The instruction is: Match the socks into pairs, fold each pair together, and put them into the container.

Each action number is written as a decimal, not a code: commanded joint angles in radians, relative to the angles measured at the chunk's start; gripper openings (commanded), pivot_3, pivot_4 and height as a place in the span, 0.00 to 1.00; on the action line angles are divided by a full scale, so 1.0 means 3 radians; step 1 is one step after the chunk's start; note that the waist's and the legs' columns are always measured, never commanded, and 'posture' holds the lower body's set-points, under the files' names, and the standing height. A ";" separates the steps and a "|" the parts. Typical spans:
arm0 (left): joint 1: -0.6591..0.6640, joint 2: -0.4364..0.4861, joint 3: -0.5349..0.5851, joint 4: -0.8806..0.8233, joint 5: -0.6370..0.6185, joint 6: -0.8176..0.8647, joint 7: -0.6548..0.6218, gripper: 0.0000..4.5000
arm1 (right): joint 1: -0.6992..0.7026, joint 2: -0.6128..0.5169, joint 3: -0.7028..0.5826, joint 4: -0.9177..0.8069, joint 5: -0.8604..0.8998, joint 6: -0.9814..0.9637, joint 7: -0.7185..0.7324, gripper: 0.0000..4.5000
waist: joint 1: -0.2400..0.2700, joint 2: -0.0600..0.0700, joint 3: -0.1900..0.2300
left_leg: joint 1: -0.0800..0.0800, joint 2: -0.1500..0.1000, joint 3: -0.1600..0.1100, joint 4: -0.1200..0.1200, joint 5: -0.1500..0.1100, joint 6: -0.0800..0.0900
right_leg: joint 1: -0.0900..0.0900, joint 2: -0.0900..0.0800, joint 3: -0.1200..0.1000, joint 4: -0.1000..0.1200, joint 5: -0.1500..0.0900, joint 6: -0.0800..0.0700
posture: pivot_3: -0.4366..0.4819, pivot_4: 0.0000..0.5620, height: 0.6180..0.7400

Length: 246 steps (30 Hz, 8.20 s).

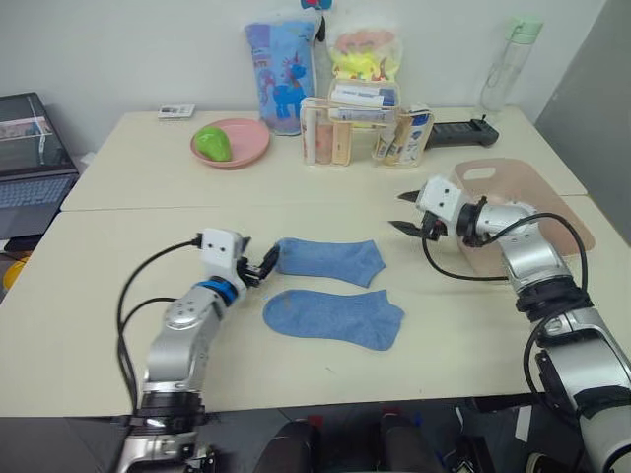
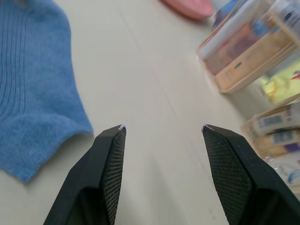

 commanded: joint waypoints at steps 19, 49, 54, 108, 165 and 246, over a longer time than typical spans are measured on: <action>-0.0790 0.0879 -0.0970 0.1739 0.1065 -0.2536 -0.1420 1.00 | 0.0653 0.0052 0.0541 -0.1201 -0.0109 0.0972 0.0309 0.63 | 0.0019 0.0002 0.0000 | -0.0001 -0.0004 -0.0003 0.0003 0.0000 0.0001 | 0.0000 -0.0002 -0.0001 0.0001 0.0001 -0.0001 | 0.48 0.27 1.00; -0.1063 0.0734 -0.0953 0.2088 0.0995 -0.2490 -0.1479 0.00 | 0.0454 0.0148 0.0401 -0.0881 -0.0070 0.0693 0.0394 0.01 | 0.0012 0.0002 -0.0001 | -0.0001 -0.0005 -0.0004 0.0004 0.0000 0.0001 | -0.0001 -0.0001 -0.0001 0.0004 0.0001 -0.0001 | 0.48 0.27 1.00; -0.1044 0.0727 -0.0820 0.1912 0.0828 -0.2352 -0.1473 0.00 | 0.0462 0.0156 0.0279 -0.1080 0.0060 0.0893 0.0393 0.01 | 0.0006 0.0002 -0.0001 | -0.0002 -0.0004 -0.0004 0.0004 0.0000 0.0001 | -0.0003 -0.0001 -0.0001 0.0004 0.0001 -0.0001 | 0.48 0.27 1.00; -0.1055 0.1294 -0.1339 0.0330 -0.0012 0.0569 -0.2872 0.00 | 0.1039 -0.0509 0.0106 -0.2324 0.1679 0.3329 0.0124 0.01 | 0.0021 0.0002 0.0001 | -0.0004 -0.0003 -0.0005 0.0001 -0.0001 0.0004 | 0.0002 -0.0003 -0.0002 -0.0003 0.0001 -0.0002 | 0.48 0.27 1.00; -0.0225 0.1547 -0.0805 -0.0065 -0.0203 0.0462 -0.2865 0.49 | 0.1645 -0.0699 -0.0149 -0.2877 0.1829 0.3360 0.0015 0.37 | 0.0021 0.0002 0.0001 | -0.0004 -0.0003 -0.0005 0.0000 -0.0001 0.0004 | 0.0002 -0.0003 -0.0002 -0.0003 0.0001 -0.0002 | 0.48 0.27 1.00; -0.0365 0.1443 -0.0760 -0.0087 -0.0367 0.1117 -0.2560 0.49 | 0.1687 -0.0684 -0.0041 -0.2862 0.1729 0.3241 0.0013 0.37 | 0.0022 0.0002 0.0001 | -0.0003 -0.0003 -0.0005 0.0001 -0.0001 0.0004 | 0.0003 -0.0003 -0.0002 -0.0003 0.0001 -0.0002 | 0.48 0.27 1.00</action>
